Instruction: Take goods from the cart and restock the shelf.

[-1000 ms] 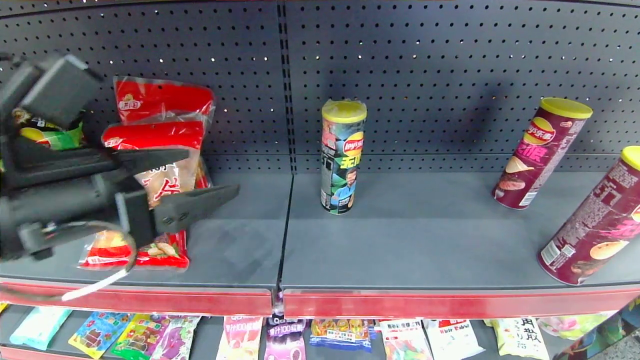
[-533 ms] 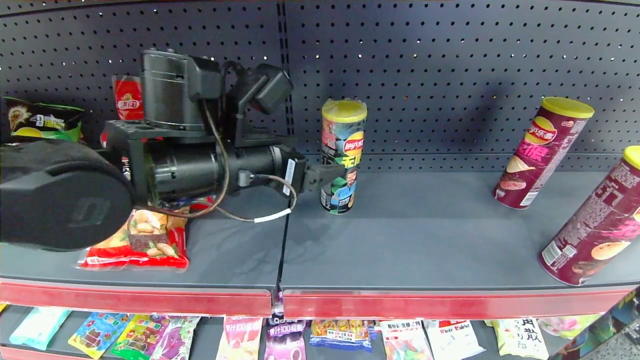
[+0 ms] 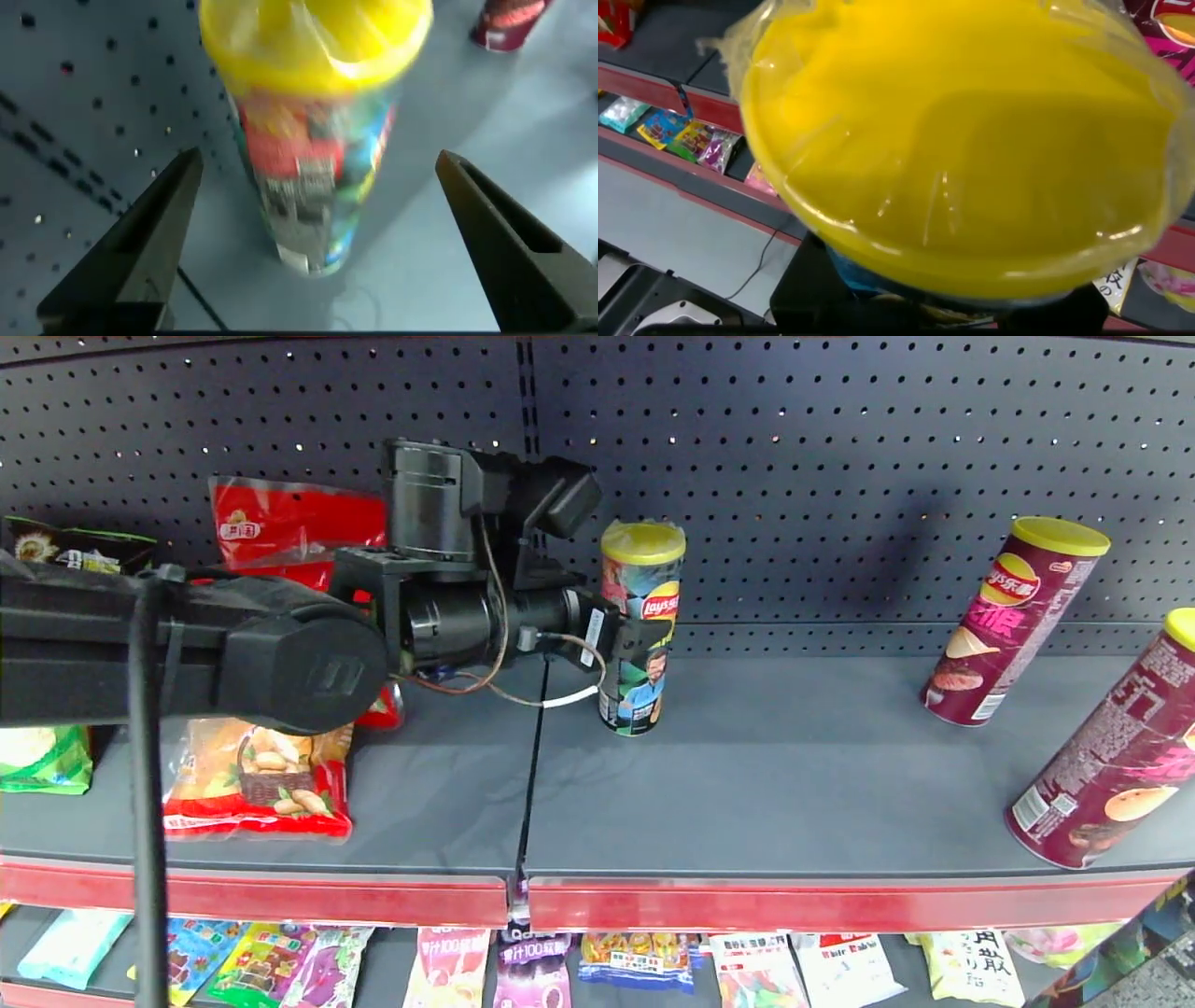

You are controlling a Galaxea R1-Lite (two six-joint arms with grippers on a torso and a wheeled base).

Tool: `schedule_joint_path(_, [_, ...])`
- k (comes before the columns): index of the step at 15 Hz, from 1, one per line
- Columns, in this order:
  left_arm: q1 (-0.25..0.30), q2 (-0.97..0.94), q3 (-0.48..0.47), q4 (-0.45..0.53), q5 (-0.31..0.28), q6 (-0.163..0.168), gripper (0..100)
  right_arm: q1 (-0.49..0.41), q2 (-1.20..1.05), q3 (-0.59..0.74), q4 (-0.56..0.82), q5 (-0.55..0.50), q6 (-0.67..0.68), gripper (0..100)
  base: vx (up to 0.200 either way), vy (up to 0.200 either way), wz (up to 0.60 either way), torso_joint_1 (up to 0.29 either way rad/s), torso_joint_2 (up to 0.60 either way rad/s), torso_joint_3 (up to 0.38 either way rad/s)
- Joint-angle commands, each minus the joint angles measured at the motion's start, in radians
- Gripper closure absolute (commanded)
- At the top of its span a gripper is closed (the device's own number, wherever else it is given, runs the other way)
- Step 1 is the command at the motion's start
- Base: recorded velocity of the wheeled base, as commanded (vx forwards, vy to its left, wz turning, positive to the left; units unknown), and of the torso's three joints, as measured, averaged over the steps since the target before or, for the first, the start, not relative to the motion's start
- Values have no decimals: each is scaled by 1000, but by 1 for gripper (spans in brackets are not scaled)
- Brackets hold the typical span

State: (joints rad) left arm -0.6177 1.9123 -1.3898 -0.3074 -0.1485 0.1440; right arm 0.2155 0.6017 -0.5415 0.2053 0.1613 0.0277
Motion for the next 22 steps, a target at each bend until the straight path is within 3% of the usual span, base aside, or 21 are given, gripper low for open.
schedule_joint_path(1, [1, 48, -55, 1, 1, 0, 0, 1, 0, 0, 0, 0, 0, 100, 0, 0, 0, 0, 0, 0])
schedule_joint_path(12, [-17, 157, -195, 1, 56, 2, 0, -1, 1, 0, 2, 0, 3, 100, 0, 0, 0, 0, 0, 0])
schedule_joint_path(13, [-19, 165, -206, 1, 55, 2, 100, -1, 1, 0, 2, 0, 11, 100, 0, 0, 0, 0, 0, 0])
schedule_joint_path(17, [-34, 148, -178, 5, 20, 0, 100, -2, -3, 0, 2, -3, 12, 100, 0, 0, 0, 0, 0, 0])
schedule_joint_path(20, [-17, 42, -54, 5, -125, 2, 100, -2, -2, -2, 0, -2, 12, 100, 0, 0, 0, 0, 0, 0])
schedule_joint_path(21, [-16, 36, -46, 5, -135, 2, 100, -2, -2, -2, 0, -2, 14, 100, 0, 0, 0, 0, 0, 0])
schedule_joint_path(22, [13, -33, 14, 7, -250, 37, 100, -2, -2, -2, 0, 0, 12, 100, 0, 0, 0, 0, 0, 0])
